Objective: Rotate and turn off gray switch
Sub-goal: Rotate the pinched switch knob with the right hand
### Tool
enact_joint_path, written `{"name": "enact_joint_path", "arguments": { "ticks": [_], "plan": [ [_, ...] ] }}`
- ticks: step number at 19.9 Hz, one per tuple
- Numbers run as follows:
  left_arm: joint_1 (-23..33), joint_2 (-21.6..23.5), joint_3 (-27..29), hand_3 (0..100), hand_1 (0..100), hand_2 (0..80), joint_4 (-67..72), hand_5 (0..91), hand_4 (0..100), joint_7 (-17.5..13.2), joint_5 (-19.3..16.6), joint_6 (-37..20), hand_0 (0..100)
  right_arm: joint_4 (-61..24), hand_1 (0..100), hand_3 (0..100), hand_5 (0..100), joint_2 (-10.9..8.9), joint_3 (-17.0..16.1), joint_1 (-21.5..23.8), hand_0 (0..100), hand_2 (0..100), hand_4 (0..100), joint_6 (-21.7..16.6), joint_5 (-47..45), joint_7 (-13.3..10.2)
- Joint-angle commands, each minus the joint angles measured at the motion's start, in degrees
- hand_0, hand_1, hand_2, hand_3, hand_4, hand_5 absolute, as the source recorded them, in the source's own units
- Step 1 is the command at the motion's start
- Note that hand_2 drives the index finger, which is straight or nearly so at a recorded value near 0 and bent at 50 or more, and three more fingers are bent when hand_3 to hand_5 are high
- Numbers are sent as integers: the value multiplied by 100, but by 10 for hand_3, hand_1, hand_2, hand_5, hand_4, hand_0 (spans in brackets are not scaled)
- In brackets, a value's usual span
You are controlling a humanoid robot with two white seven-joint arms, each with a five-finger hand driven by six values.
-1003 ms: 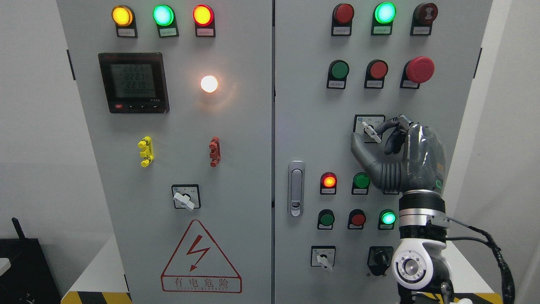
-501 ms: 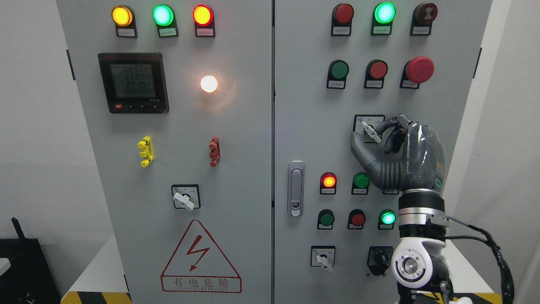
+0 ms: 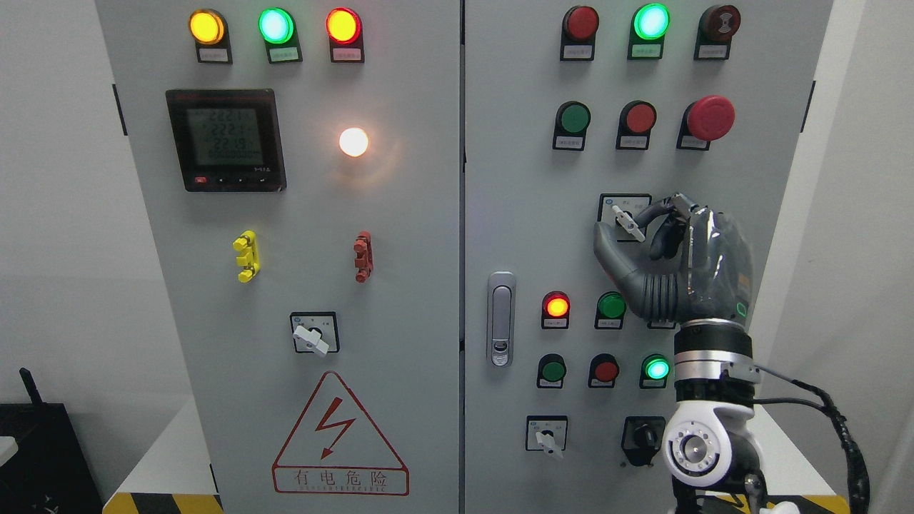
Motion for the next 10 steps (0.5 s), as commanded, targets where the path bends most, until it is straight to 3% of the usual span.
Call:
{"name": "enact_joint_path", "arguments": {
  "ticks": [1,10],
  "plan": [
    [-53,0,44,0,389,0,-149,0,0,-3,114,-2,120,17,461,927,1000,-16,-184,0,151,587,919,41,9,-3],
    [-53,0,44,0,389,0,-149,0,0,-3,114,-2,120,17,465,926,1000,-25,-202,0,158,588,917,41,9,-3]
  ]
}}
